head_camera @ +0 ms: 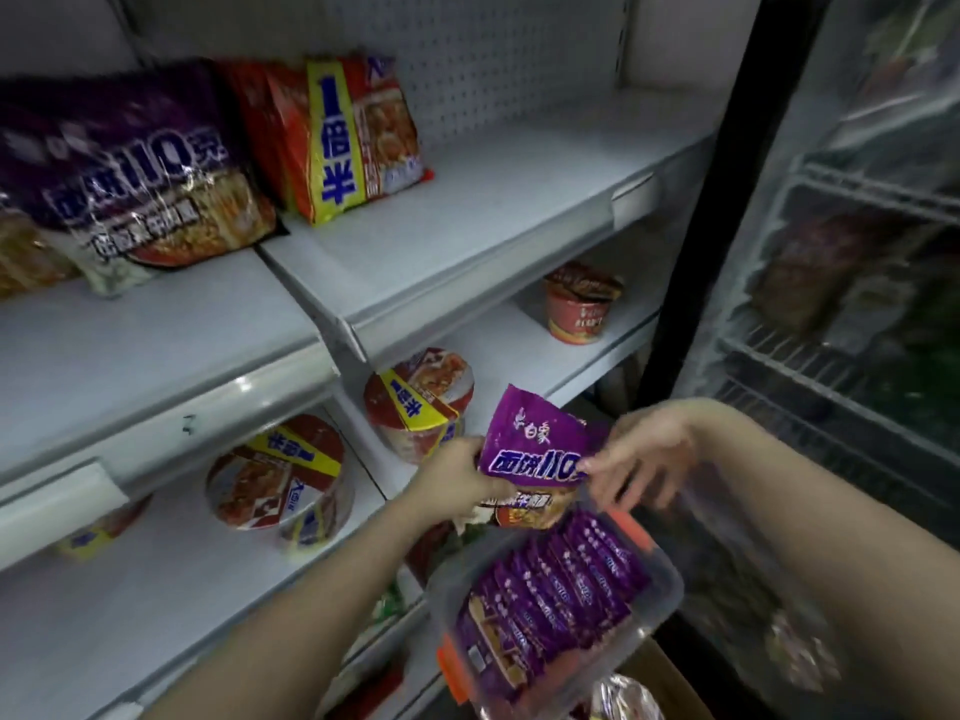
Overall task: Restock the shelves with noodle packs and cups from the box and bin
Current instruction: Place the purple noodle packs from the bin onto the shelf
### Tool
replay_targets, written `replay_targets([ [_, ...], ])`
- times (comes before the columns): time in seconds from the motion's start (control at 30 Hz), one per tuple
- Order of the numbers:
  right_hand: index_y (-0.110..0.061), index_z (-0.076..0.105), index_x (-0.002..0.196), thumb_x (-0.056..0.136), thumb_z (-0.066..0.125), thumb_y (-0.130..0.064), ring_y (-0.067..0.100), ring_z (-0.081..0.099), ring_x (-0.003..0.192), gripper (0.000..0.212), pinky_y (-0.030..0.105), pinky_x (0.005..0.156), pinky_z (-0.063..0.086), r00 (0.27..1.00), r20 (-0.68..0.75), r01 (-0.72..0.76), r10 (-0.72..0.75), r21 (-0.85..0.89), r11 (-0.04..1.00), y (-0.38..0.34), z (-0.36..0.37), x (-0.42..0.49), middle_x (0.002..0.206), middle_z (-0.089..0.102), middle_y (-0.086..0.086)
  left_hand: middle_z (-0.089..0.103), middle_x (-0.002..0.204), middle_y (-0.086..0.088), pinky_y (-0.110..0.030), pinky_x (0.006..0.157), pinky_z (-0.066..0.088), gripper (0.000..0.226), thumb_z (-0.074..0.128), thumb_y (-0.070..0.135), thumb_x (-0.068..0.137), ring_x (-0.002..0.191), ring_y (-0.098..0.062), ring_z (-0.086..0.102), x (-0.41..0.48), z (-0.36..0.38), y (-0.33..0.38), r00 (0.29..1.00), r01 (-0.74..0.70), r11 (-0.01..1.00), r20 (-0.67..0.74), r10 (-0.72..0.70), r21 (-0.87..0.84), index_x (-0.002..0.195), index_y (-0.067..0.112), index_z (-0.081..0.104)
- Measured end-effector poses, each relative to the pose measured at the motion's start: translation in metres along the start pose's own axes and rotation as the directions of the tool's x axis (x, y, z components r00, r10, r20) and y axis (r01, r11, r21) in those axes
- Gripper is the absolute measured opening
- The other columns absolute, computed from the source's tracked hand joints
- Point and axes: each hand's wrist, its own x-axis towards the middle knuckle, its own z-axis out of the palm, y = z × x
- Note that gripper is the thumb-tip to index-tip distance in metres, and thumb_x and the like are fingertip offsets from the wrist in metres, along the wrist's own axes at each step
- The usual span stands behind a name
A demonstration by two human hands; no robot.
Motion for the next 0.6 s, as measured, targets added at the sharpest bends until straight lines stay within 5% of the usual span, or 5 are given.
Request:
replay_targets([
  [0.1,-0.018,0.058,0.121,0.053,0.081,-0.059,0.024,0.063,0.112,0.082,0.048,0.096,0.047,0.986,-0.160,-0.063,0.048,-0.086,0.994,0.008,-0.001,-0.034,0.123,0.066,0.004,0.075,0.101,0.009,-0.035,0.092,0.054,0.037,0.086,0.025,0.074,0.095,-0.006,0.069,-0.015,-0.039,0.042,0.995,-0.095,0.993,0.006,0.096,-0.076,0.108,0.024,0.072],
  [0.2,-0.020,0.062,0.114,0.043,0.089,-0.063,0.020,0.071,0.094,0.088,0.031,0.075,0.054,0.940,-0.263,0.216,-0.216,-0.029,0.976,-0.005,0.000,-0.056,0.117,0.070,0.006,0.076,0.100,0.011,-0.024,0.086,0.053,0.036,0.085,0.021,0.076,0.093,-0.002,0.070,-0.041,-0.077,0.083,0.980,-0.197,0.969,-0.022,0.196,-0.150,0.108,0.027,0.070],
  [0.27,-0.017,0.066,0.105,0.056,0.086,-0.058,0.015,0.068,0.066,0.067,0.020,0.050,0.043,0.847,-0.370,0.382,-0.383,-0.078,0.921,-0.032,0.004,-0.074,0.095,0.076,0.006,0.076,0.102,0.010,-0.030,0.090,0.054,0.041,0.087,0.024,0.072,0.096,-0.008,0.071,-0.062,-0.101,0.103,0.967,-0.252,0.951,-0.097,0.237,-0.180,0.109,0.026,0.070],
  [0.37,-0.015,0.066,0.085,0.073,0.081,-0.044,0.013,0.049,0.047,0.034,0.022,0.046,0.033,0.642,-0.529,0.554,-0.554,-0.180,0.813,-0.078,0.006,-0.097,0.059,0.067,-0.002,0.076,0.104,0.008,-0.032,0.090,0.055,0.042,0.086,0.023,0.074,0.097,-0.010,0.072,-0.098,-0.141,0.118,0.935,-0.302,0.936,-0.246,0.254,-0.179,0.112,0.021,0.070],
  [0.6,-0.024,0.065,0.102,0.076,0.074,-0.049,0.010,0.062,0.059,0.037,0.023,0.050,0.045,0.377,-0.538,0.719,-0.754,-0.343,0.604,-0.205,0.018,-0.106,0.079,0.073,-0.006,0.076,0.099,0.012,-0.010,0.074,0.054,0.038,0.083,0.019,0.077,0.090,0.000,0.071,-0.160,-0.224,0.099,0.818,-0.285,0.950,-0.550,0.170,-0.130,0.110,0.026,0.067],
])
